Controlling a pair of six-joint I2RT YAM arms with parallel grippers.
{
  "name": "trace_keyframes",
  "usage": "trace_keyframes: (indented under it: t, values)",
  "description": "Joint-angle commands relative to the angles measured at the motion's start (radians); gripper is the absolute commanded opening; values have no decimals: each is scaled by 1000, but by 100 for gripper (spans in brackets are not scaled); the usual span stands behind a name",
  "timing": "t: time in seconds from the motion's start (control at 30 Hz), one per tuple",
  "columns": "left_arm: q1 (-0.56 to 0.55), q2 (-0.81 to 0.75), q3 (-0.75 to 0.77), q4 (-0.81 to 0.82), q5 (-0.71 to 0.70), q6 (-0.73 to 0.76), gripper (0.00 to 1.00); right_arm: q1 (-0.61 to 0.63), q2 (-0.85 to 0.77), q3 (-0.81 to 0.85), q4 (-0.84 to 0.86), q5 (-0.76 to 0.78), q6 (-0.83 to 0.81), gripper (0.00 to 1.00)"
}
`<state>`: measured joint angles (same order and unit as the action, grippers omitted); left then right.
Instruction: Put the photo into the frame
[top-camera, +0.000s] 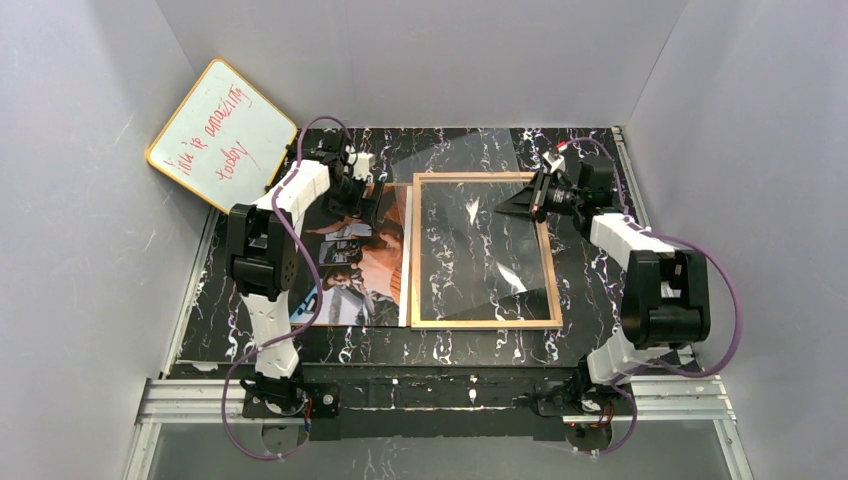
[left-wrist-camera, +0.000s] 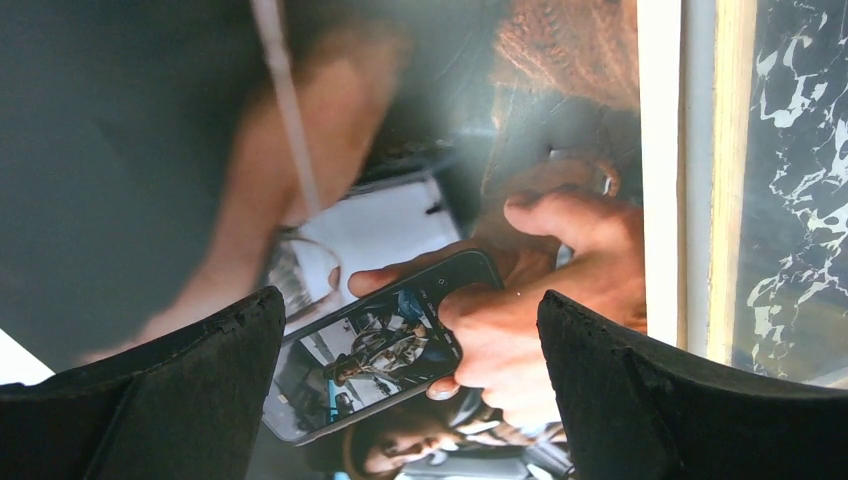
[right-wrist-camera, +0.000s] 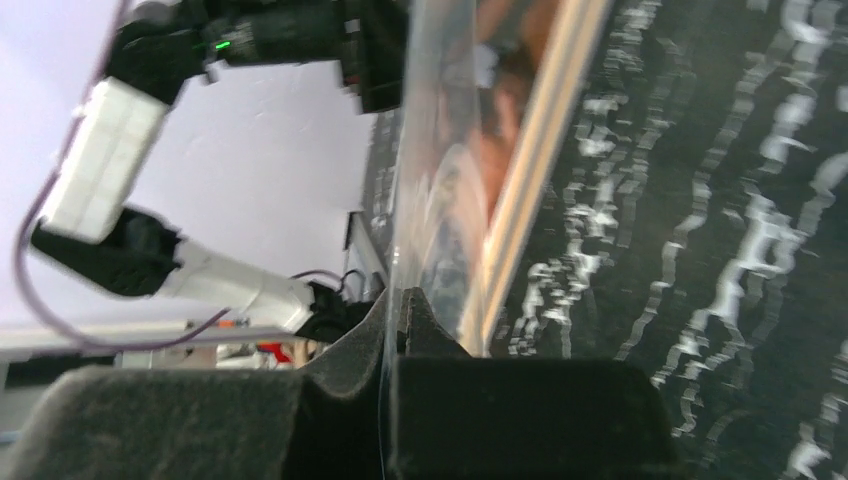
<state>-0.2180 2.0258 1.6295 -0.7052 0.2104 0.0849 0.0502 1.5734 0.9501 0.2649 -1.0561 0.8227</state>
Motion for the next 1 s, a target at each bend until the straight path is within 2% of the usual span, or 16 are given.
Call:
trace_keyframes:
  t: [0.0,0.2,0.47,0.67,0.97]
  values:
    - [-12,-15,-18,-14,11,2,95,-4,57,-24,-194,135,-193,1]
    - [-36,-24,-33,-10,-3,16,95,-4,128,56,-455,291,-371,1]
    - [-65,-21,-45,-2,-12,16,95,-6,129,88,-550,389,-420,1]
    - [-69,-19,-52,0,-21,20,95,-18,86,67,-499,448,-387,1]
    - [-70,-26,-66,4,-29,27,95,-34,108,45,-442,415,-345,1]
